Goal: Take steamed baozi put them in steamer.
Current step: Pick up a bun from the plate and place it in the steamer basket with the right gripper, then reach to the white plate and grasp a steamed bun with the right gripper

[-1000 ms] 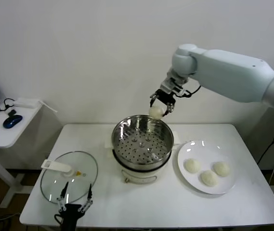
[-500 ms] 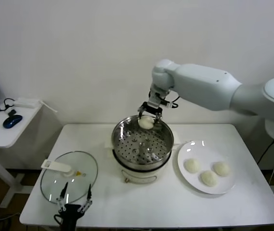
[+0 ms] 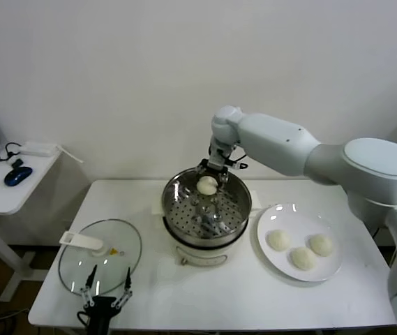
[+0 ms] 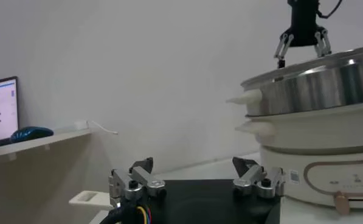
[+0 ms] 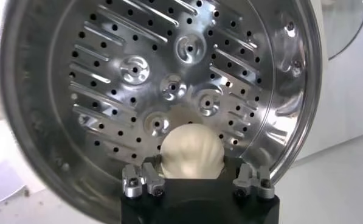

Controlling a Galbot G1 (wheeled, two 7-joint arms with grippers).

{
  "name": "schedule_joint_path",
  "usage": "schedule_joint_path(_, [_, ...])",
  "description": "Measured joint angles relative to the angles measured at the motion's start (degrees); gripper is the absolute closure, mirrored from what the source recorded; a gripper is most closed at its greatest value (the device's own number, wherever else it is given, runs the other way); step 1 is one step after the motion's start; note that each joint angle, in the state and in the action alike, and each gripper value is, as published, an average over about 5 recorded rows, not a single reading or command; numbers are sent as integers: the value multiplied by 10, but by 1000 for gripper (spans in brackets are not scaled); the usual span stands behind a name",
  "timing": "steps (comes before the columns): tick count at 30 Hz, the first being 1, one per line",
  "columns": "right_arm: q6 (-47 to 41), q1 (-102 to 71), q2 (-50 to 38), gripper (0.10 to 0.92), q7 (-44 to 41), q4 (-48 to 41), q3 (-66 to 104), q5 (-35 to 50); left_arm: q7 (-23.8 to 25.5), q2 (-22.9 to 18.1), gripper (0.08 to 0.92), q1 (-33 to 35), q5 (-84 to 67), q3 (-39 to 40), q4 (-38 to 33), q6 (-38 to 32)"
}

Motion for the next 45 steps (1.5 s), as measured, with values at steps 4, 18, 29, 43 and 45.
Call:
schedule_joint_path(4, [3,-5,3,277,4,-7,6,-4,0,0,177,0,0,1,0,0])
schedule_joint_path(18, [-43,56,-38,202,-19,33,-45,108,0,0,177,4,2,2,-5,-1])
schedule_joint_path(29, [-270,156,-133,203,1,110,-193,328,-1,0,177,9,3,3,-11,-2])
schedule_joint_path(43, [-451,161,-263,203,13,215,-269,419,-2,0,177,8,1,-1,-4,-4])
schedule_joint_path(45, [-463,152,-277,203,13,224,-269,419,-2,0,177,8,1,-2,-2,-4])
